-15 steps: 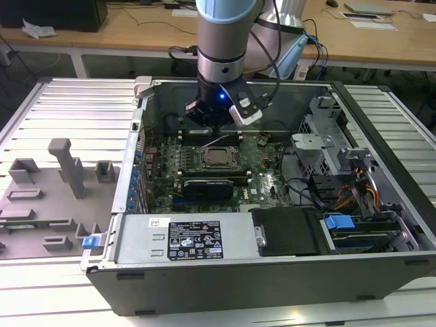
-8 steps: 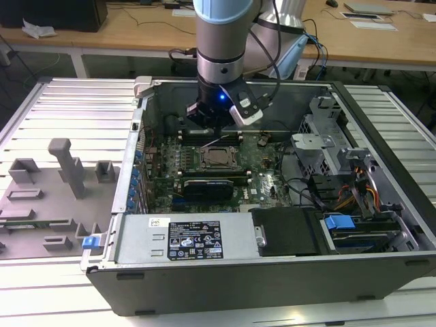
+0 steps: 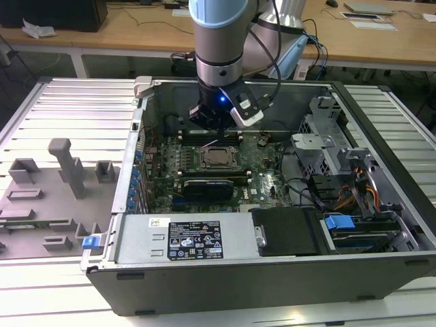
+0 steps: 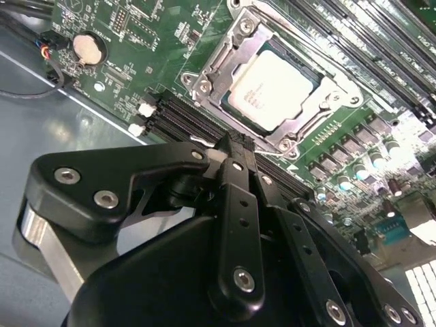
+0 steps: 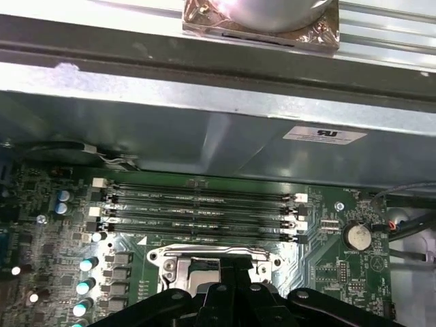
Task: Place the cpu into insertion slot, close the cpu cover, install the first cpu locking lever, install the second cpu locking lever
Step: 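Install the first cpu locking lever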
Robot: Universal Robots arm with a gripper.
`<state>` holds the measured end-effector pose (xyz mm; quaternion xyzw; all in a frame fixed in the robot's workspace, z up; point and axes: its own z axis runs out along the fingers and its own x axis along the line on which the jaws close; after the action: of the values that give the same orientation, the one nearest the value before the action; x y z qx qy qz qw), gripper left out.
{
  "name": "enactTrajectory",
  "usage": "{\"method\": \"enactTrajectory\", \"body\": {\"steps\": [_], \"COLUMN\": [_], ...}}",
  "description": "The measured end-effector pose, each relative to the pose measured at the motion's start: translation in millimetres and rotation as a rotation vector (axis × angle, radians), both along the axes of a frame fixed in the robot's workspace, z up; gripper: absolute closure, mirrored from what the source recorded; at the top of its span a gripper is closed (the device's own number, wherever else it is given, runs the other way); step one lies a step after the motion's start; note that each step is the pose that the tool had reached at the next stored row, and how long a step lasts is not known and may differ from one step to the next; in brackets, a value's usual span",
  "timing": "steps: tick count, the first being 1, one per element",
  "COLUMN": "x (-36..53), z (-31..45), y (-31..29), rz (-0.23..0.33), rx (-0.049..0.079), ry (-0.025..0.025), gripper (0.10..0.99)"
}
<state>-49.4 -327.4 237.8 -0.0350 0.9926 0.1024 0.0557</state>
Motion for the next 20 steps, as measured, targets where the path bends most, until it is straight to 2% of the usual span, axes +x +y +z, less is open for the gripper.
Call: {"method": "enactTrajectory", "body": {"steps": [4, 6, 7, 11, 13, 16, 18, 20], "x": [-0.2, -0.8, -1.0, -1.2, -1.2, -1.2, -1.2, -1.2], "z": [-0.1, -1.6, -3.0, -6.4, -7.9, -9.1, -9.9, -11.5], "y": [0.8, 1.7, 2.4, 5.4, 9.6, 17.0, 19.2, 19.6], "rz": [0.000, 0.000, 0.000, 0.000, -0.001, -0.002, -0.003, -0.004], "rx": [0.000, -0.001, -0.003, -0.016, -0.024, -0.026, -0.027, -0.027], "ry": [-0.0004, -0.0117, -0.0148, -0.0161, -0.0159, -0.0161, -0.0162, -0.0190], "gripper": [0.980, 0.980, 0.980, 0.980, 0.980, 0.980, 0.980, 0.980]}}
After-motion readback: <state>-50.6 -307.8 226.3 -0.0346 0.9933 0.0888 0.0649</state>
